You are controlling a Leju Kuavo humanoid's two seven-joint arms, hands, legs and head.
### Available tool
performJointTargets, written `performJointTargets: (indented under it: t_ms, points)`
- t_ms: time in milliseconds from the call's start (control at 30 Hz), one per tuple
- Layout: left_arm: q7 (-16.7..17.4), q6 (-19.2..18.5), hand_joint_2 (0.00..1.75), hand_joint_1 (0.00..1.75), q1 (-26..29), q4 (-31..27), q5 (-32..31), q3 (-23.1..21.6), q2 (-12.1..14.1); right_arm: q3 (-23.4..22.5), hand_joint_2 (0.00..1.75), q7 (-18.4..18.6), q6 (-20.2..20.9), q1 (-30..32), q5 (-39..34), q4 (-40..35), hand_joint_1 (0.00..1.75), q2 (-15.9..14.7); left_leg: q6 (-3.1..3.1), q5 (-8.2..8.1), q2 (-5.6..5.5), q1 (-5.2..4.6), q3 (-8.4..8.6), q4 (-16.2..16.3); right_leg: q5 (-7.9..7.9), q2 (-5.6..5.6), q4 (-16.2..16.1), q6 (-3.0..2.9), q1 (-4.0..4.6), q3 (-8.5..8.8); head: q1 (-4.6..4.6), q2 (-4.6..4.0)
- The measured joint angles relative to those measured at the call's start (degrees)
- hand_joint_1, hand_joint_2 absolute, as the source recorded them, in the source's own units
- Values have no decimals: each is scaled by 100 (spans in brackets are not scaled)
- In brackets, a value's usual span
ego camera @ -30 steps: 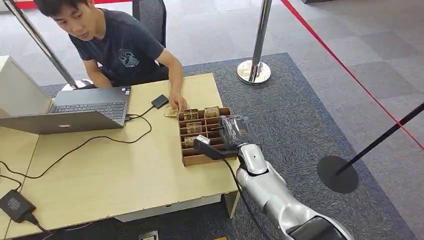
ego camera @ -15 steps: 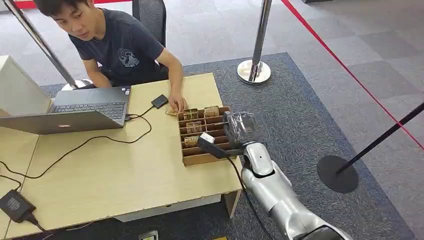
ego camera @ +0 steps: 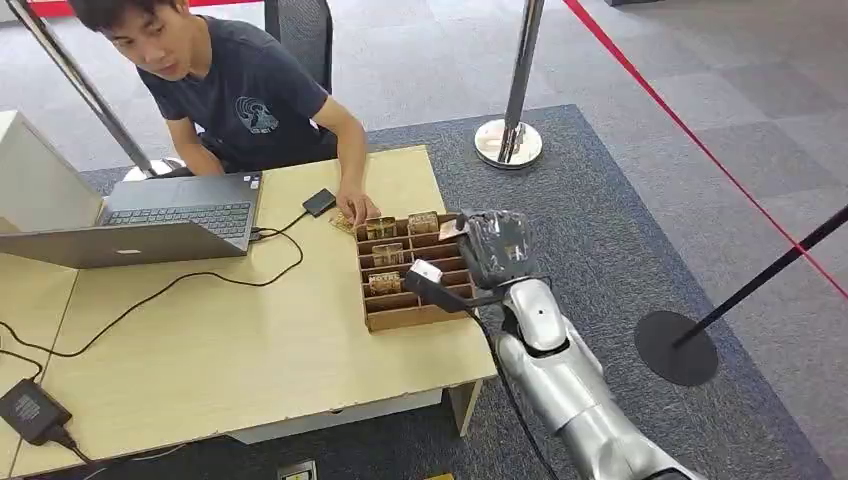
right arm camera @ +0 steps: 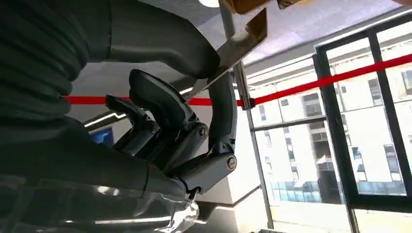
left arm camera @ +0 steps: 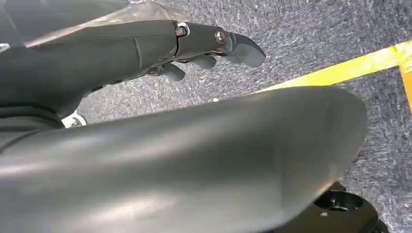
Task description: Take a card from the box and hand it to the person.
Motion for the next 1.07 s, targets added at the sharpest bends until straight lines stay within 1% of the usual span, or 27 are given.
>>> performJointTargets:
  t_ms: [267,600,833,1067]
  points:
    - [-7,0,0,0,-2,0,-7,61,-2,61,175,-61,55,-4,-208,-610,175,-210,0,0,0,0,-1,0,0,0,0,0,0,0,0,0]
    - [-7,0,0,0,-10,0,-44,63,-26,157,175,-94,79,-150,-415,-815,175,-260,0,0,-1,0,-4,0,0,0,1,0,0,0,0,0]
    - [-7,0,0,0,-15,0,-55,63,-35,186,175,-107,118,-340,-520,-771,175,-96,0,0,-1,0,-5,0,0,0,1,0,0,-1,0,0]
    - [2,0,0,0,-17,0,-107,63,-37,208,175,-107,127,-568,-592,-565,175,153,0,0,-1,0,-6,0,0,0,2,0,0,-2,0,0]
